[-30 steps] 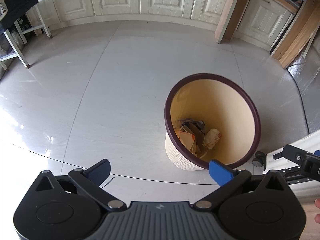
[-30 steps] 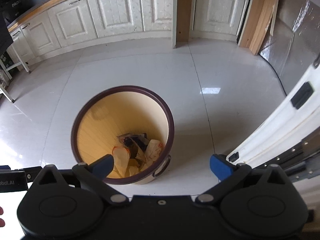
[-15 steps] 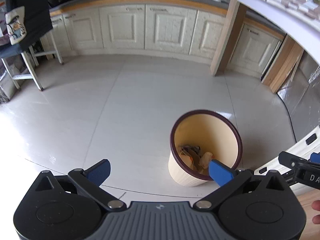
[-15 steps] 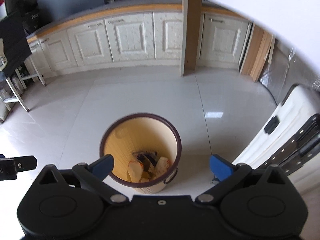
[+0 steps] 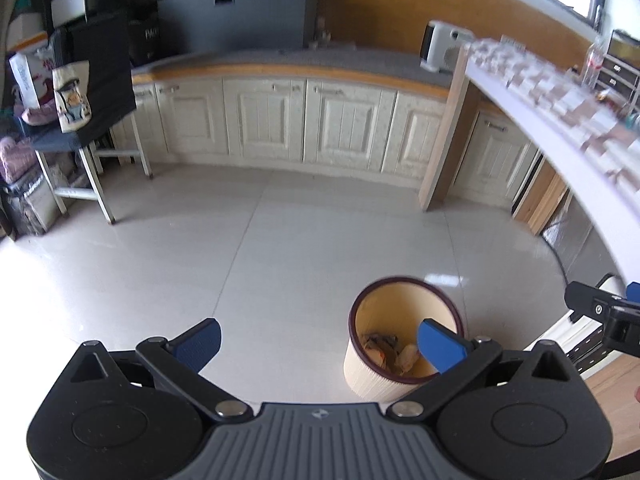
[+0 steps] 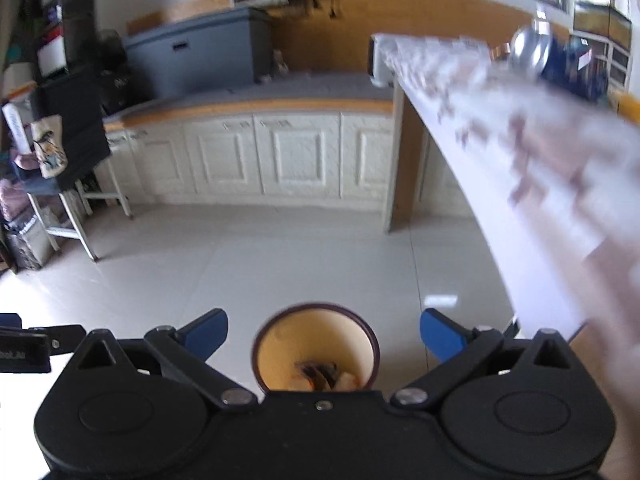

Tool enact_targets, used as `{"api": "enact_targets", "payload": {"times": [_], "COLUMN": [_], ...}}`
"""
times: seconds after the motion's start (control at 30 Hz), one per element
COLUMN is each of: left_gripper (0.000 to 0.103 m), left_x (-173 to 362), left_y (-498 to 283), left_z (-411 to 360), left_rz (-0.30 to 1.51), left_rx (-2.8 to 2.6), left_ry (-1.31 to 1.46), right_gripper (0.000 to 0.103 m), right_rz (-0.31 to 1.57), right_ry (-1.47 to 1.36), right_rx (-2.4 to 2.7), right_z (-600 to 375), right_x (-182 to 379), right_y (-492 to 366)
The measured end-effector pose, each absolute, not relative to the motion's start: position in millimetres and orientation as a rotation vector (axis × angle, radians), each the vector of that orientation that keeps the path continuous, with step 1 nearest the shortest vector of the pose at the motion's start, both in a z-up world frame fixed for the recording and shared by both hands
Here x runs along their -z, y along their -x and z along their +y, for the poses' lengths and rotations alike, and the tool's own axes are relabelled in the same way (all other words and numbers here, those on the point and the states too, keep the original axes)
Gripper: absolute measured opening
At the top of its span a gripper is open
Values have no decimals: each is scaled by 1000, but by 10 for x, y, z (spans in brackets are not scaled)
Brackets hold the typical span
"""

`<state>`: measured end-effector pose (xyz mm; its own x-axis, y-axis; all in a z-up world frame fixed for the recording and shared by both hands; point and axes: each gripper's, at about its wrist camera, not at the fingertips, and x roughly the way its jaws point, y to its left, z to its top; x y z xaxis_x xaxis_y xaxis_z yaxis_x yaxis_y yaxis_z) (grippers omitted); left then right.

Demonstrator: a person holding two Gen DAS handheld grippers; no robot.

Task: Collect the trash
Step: 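Raise both open tools from the wastebasket back toward the table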

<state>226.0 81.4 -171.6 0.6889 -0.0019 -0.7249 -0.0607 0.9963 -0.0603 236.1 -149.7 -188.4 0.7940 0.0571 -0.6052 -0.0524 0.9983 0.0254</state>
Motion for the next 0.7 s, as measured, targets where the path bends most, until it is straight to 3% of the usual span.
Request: {"api": "enact_targets", "payload": {"times": [0.37,0.7], "left_gripper": [103,103], "left_x": [811,314], "left_y": [-1815,-1607], "left_z": [689,155], "left_rz": [584,418], "left_rx": [13,111], "left_ry": [68,74], "right_gripper": [103,103], "right_rz": [473,279], "right_ry": [-8,-25], "right_rx": [-106,-36], "right_z": [-1525,-2264], "right_x": [962,342], "right_y": [-1847,-1388]}}
